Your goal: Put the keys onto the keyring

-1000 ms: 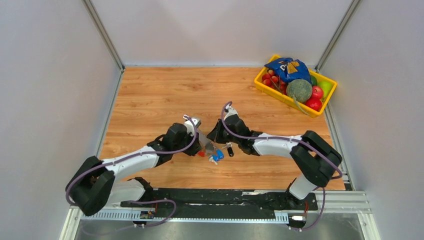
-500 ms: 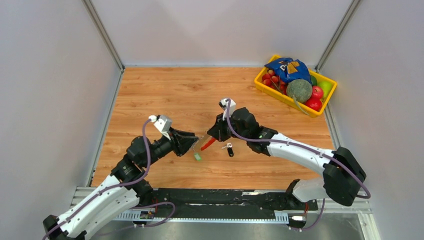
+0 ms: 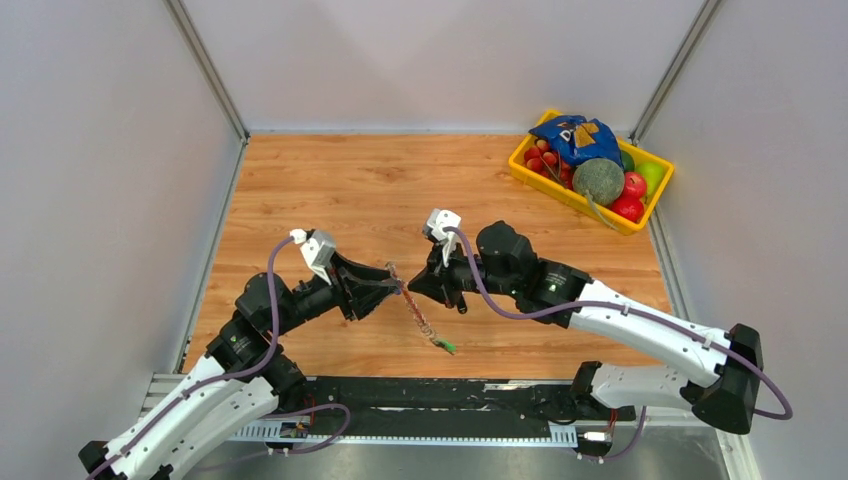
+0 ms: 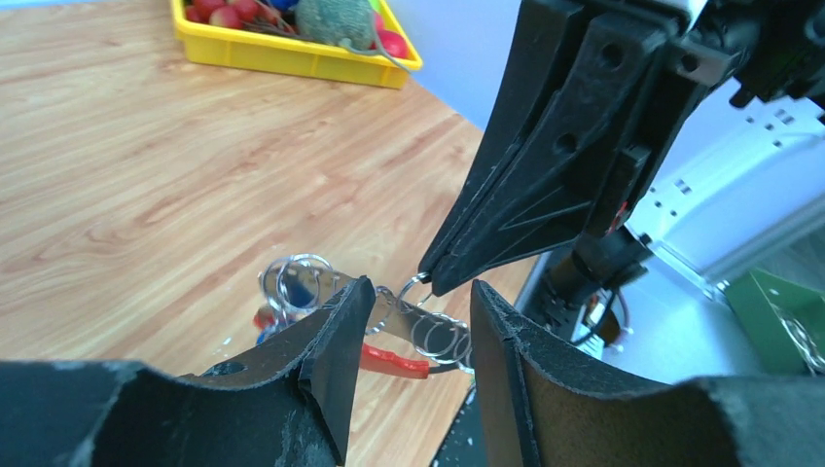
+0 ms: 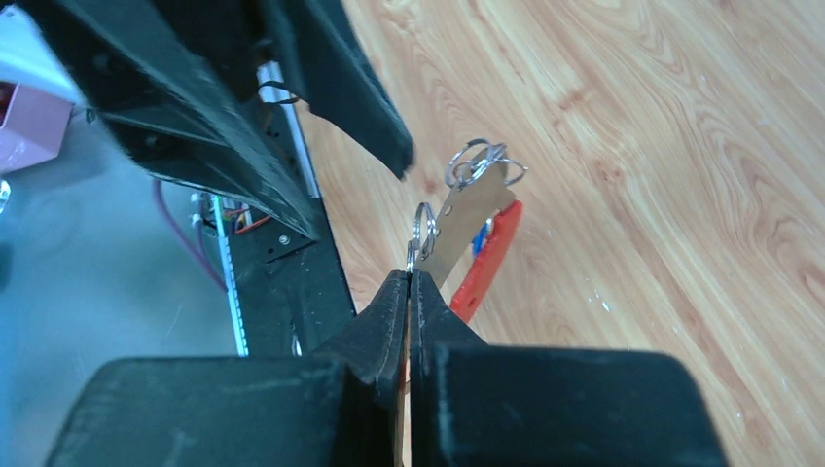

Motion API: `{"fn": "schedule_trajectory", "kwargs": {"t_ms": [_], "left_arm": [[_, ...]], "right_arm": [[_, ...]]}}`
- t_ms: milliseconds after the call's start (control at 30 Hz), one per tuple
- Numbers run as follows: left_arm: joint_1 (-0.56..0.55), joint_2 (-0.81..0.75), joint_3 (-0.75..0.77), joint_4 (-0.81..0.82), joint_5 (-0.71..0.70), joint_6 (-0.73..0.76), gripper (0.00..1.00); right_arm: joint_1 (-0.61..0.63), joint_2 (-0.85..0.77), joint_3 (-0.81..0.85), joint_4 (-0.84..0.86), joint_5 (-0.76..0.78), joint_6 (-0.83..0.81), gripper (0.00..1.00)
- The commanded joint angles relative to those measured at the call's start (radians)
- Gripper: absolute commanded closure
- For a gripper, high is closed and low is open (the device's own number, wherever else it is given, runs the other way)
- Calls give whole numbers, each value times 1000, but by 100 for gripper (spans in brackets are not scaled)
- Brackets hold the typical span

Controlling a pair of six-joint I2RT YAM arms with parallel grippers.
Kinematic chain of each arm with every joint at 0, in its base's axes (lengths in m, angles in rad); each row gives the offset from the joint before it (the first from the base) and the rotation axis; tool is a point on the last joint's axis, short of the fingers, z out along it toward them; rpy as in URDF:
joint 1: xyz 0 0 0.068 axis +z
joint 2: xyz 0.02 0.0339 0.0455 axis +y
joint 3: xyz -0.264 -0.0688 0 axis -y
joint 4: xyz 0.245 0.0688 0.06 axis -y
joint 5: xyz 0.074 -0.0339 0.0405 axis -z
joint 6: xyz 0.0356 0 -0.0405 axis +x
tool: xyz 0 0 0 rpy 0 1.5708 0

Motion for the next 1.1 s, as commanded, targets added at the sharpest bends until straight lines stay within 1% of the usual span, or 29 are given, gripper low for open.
{"fn": "schedule_trajectory", "kwargs": {"t_ms": [0, 333, 633, 1067], "left_arm": [[-3, 11, 50, -7, 136, -2, 48], [-3, -18, 71, -52, 193, 4, 48], [-2, -16, 70, -33, 272, -4, 52], [-3, 2, 63, 26, 331, -11, 59]], "right_arm": [[51, -35, 97, -74, -5, -93, 100], [142, 2, 200, -187, 36, -147, 100], [153, 9, 246, -229, 40, -149, 100], [152, 20, 277, -248, -40, -149, 100]]}}
